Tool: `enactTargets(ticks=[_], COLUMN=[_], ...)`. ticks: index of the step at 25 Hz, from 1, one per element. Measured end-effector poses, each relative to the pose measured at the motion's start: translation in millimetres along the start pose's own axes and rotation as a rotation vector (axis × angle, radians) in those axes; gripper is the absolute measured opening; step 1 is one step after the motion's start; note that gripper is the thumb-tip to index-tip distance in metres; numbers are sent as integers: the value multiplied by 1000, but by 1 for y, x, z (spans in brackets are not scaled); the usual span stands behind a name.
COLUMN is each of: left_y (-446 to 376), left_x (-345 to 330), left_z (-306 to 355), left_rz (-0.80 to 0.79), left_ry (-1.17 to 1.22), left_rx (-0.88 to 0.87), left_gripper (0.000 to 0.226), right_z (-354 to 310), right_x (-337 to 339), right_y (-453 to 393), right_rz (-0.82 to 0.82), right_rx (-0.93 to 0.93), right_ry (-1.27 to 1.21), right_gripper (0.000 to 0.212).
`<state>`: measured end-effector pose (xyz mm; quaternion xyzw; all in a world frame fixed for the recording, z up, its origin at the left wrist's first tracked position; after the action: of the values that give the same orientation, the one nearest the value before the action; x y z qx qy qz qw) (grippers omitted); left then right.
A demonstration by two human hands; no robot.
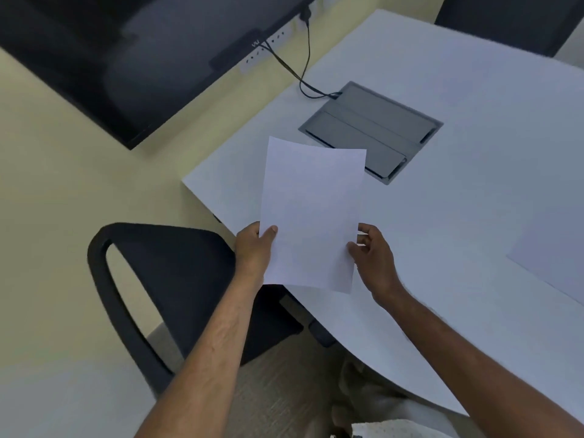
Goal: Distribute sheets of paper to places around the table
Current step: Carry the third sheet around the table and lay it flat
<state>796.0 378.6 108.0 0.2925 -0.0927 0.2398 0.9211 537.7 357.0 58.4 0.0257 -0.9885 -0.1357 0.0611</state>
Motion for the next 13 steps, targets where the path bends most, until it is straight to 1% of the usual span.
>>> enactTargets(ticks=[3,7,10,13], left_y=[-57,-119,-164,-200], left_x=[-9,-22,-32,-42], left_z=[0,-14,-22,-29], left_rz=[-32,-108,-170,-230], left_ry=[-154,-301,-374,-422], left_rx=[33,96,129,143], left_gripper=[25,23,16,18], right_z=[19,50,72,93], right_x=[-23,-48,-65,-79], right_y=[-33,-57,-71,-77], right_rz=[-1,1,-36,-111], right_rx=[-60,-144,-183,-219], right_ry=[24,111,186,318], right_gripper=[44,67,73,77])
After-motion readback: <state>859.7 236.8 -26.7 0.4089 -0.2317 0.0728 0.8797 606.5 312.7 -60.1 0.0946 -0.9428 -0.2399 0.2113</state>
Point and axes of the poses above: each hand's wrist, its own y-axis away from the middle knuckle, its own x-axis out of the back of the hand, z = x × y, the point moved 6 cm from there along -y, towards the middle knuckle, and after that the axes turned 6 degrees about x, right-handed, at the moved point
